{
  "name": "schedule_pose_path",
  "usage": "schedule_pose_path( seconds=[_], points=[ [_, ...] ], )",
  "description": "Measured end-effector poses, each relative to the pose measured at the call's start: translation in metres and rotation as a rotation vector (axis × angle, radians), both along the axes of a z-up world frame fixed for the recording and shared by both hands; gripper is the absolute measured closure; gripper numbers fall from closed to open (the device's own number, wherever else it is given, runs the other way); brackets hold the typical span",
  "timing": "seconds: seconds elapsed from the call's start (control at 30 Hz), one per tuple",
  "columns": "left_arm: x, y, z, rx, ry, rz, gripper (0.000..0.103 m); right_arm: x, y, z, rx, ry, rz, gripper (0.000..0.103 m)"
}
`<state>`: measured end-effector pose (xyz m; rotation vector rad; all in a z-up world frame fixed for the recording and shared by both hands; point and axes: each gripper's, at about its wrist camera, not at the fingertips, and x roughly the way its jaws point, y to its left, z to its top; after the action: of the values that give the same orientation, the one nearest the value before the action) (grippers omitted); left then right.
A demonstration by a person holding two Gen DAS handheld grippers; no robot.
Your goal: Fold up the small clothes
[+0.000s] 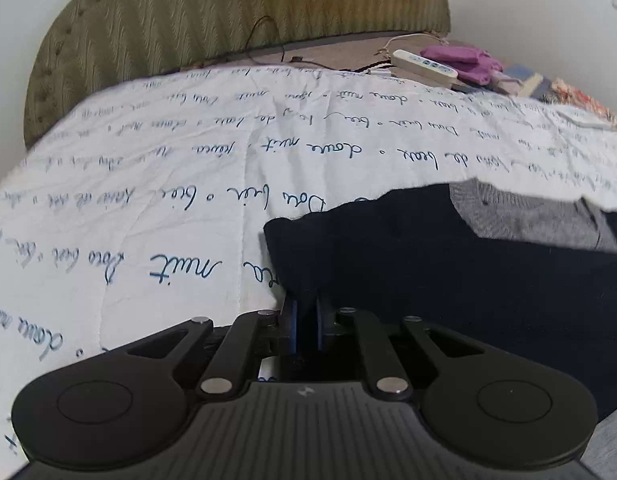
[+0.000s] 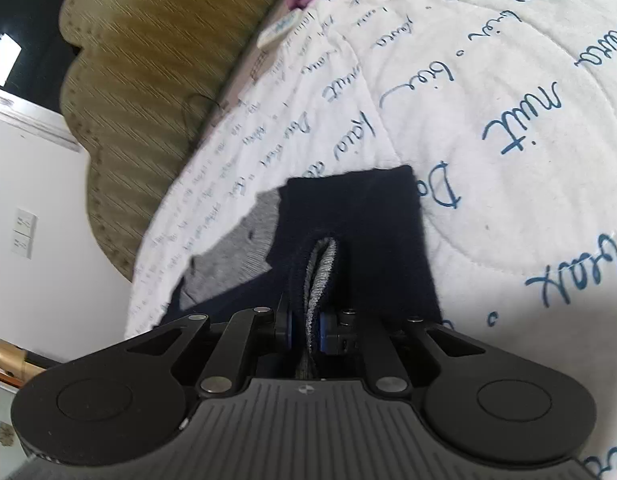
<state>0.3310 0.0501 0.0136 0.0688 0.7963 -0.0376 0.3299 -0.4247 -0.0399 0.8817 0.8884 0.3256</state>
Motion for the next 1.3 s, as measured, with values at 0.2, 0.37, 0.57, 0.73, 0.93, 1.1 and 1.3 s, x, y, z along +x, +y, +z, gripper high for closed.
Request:
schedule_pose_path(
  seconds=[0.2,0.37,0.57,0.73,0.93,1.1,1.3],
  points=[
    [-0.016,-0.008,0.004,0.094,-0.076,-0.05,0.087,-0.004,-0.003,-0.007,0.02,-0.003,-0.01,0.077],
    [-0.038,0.006,0.012,0.003,-0.077,-0.052,0.081,-0.022,-0.008,0.007,0.008,-0.03,-0.005,0.059],
    [-0.039,0.007,0.009,-0.042,-0.049,-0.01,0.096,-0.026,-0.002,0.003,-0.036,-0.006,0.002,0.089],
    [-0.034,0.003,0.0,0.051,-0.043,-0.003,0.097,-0.028,-0.004,0.011,-0.131,-0.009,0.005,0.092],
    [-0.048,-0.007,-0.003,0.14,-0.141,-0.025,0.096,-0.032,-0.007,-0.001,-0.083,-0.024,-0.025,0.082],
    [-0.103,0.033,0.033,-0.013,-0.248,0.028,0.094,-0.072,-0.023,0.019,-0.018,-0.067,-0.075,0.074],
    [-0.21,0.106,0.051,-0.272,-0.339,0.189,0.094,-0.178,-0.039,0.033,-0.001,-0.12,-0.041,0.073]
  ],
)
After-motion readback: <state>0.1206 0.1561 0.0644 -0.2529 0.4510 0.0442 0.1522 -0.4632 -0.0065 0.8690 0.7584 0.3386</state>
